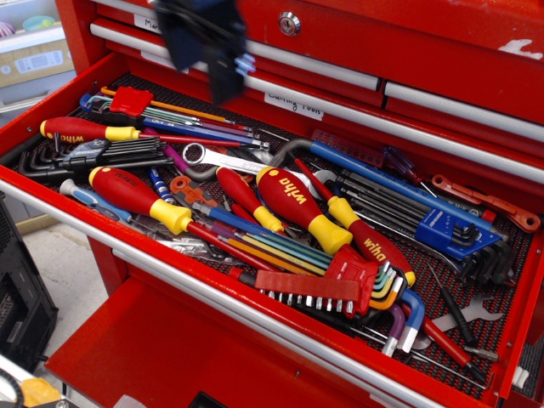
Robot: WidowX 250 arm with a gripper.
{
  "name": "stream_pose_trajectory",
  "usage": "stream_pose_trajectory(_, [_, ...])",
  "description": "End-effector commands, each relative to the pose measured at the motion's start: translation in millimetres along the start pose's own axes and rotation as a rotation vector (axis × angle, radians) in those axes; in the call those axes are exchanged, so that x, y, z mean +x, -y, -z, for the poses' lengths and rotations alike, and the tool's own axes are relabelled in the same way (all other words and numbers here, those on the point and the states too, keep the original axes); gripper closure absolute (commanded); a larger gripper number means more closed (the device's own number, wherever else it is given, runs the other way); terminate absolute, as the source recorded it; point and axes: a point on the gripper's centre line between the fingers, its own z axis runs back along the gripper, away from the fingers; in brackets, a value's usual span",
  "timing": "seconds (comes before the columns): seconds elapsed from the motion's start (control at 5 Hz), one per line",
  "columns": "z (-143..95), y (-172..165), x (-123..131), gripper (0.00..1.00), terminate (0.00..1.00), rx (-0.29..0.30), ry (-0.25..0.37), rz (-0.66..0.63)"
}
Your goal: Pick up bit holder
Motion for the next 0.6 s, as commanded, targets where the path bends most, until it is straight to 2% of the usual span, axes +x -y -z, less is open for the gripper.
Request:
stream_pose_trajectory(0.0, [30, 84, 1, 0.0, 0.0, 0.139, 0.152, 0.194])
stream_pose_trajectory(0.2, [55, 122, 2, 0.0, 0.0, 0.143, 0.178, 0.233])
stream_pose_trajectory(0.4, [69, 151, 16, 0.0, 0.0, 0.098, 0.162, 0.23])
